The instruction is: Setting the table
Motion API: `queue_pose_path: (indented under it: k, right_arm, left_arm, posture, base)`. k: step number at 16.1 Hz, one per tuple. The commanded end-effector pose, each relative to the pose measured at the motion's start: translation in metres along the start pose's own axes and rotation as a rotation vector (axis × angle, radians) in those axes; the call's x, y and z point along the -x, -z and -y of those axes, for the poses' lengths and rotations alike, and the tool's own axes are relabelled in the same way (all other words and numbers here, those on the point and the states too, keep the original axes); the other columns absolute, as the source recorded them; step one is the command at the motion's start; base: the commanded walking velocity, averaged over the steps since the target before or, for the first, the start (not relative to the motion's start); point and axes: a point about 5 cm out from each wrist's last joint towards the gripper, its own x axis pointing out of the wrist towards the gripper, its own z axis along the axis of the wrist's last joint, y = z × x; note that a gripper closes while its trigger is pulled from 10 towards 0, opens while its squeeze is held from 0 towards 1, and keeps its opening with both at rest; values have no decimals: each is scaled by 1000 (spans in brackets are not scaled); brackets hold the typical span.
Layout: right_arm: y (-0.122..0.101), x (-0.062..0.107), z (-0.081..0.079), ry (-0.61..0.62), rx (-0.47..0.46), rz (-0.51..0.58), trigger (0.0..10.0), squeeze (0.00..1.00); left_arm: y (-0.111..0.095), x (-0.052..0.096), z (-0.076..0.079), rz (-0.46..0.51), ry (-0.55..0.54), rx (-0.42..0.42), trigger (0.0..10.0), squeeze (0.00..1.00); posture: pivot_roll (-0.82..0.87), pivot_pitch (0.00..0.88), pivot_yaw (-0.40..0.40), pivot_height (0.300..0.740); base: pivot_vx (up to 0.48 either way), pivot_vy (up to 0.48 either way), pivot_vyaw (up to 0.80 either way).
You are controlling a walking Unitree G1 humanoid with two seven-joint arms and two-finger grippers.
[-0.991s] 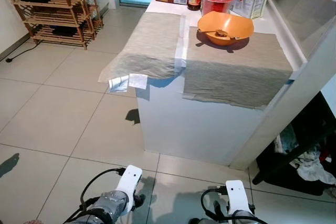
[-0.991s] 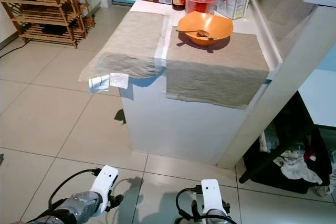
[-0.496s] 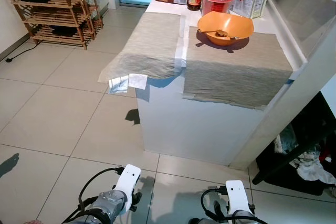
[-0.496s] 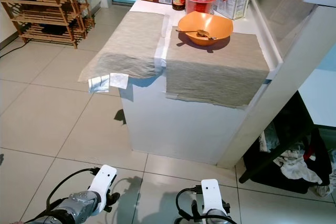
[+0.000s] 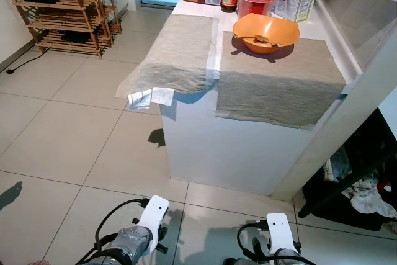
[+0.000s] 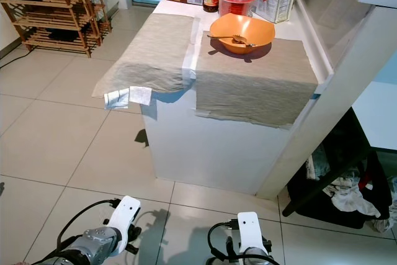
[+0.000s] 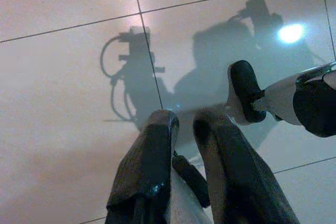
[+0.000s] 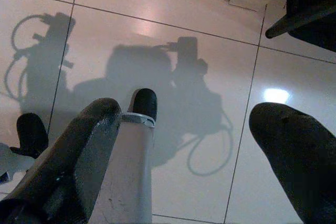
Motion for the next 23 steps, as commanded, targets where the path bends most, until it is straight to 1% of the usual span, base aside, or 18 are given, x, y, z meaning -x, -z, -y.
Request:
queue_pose_path:
  k: [1,9,15,17,20,23]
  right_arm:
    - [-1,0,0,6,5,0,10000,0]
    - [0,0,0,8,4,0,10000,0]
    - [-1,0,1,9,2,4,10000,0]
    - [-2,0,1,8,6,3,10000,0]
    - [-2,0,1,8,10,3,10000,0]
    - [-2,0,1,6,14,3,10000,0]
  left_arm:
    - [2,0,2,1,3,-12,0,0]
    - [2,-1,5,8,11,-15,0,0]
    - [2,0,0,11,8,-16,0,0]
    - [3,-1,5,12,15,-15,0,0]
    - [4,-3,17,12,31,-16,0,0]
    - [5,-3,18,12,36,-20,0,0]
  posture:
    - [-66,0,4,740]
    - [-68,0,7,740]
    - [-67,0,5,740]
    - [-66,0,3,740]
    - [-66,0,3,740]
    - [-64,0,4,740]
  base:
    - [0,0,0]
    - [0,0,0]
    - [0,0,0]
    - [0,0,0]
    - [0,0,0]
    - [0,0,0]
